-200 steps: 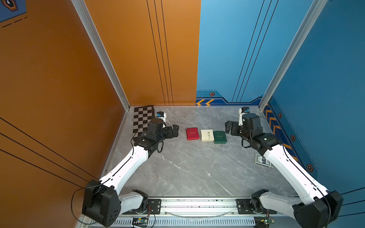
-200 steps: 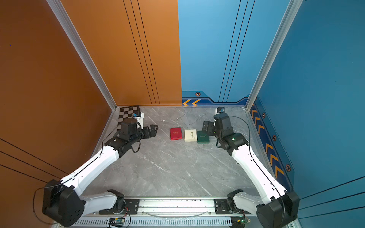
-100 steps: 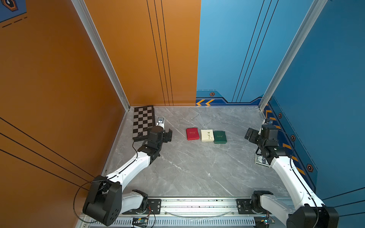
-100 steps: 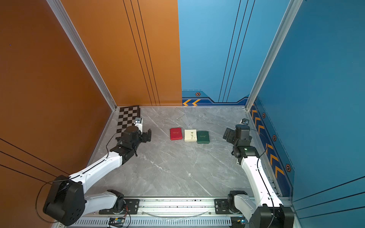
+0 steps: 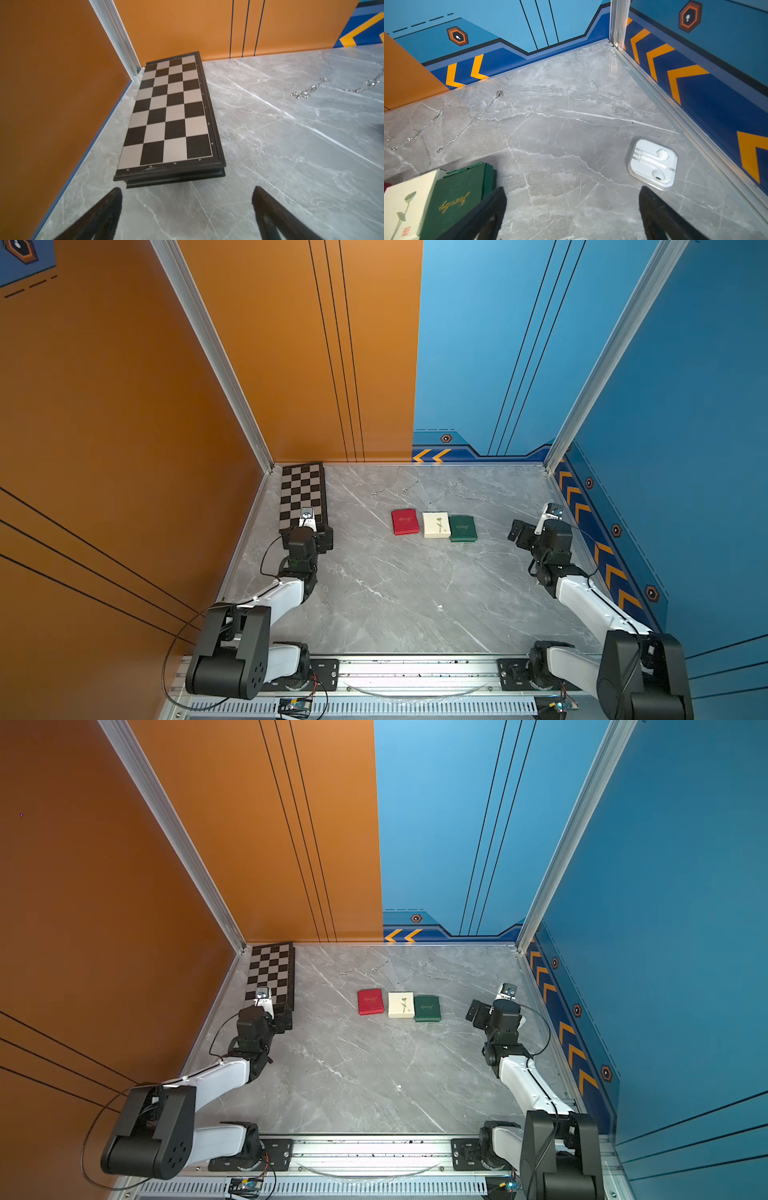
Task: Take the necklace out of the lift-off lid jewelry box
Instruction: Reset both arms
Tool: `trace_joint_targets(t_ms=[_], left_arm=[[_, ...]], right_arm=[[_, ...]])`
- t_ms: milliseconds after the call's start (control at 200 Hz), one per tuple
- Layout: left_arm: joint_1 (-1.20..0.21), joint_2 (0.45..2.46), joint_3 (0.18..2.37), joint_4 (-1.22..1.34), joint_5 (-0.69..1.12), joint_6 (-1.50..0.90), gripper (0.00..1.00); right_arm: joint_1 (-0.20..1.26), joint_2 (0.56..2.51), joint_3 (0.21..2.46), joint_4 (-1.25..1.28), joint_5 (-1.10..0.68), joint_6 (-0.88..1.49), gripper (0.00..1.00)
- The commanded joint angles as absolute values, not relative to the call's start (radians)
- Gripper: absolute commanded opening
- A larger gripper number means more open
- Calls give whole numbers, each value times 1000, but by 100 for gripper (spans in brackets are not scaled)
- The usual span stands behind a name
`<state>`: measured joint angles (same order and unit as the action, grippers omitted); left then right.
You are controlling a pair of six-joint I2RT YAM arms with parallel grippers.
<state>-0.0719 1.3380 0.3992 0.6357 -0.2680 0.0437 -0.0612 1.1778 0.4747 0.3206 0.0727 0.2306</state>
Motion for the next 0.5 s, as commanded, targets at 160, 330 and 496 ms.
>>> trace_joint_targets(t_ms=[160, 330, 496], left_arm=[[-66, 1475, 408, 787, -170, 38, 98], [-45, 1536, 397, 851, -122, 29, 98], [-34, 1555, 387, 892, -114, 18, 98]], right_arm=[[-57, 1325, 331, 781, 50, 149, 100], [-65, 1498, 318, 984, -52, 115, 100], [-39, 1540, 358, 930, -69, 70, 100]])
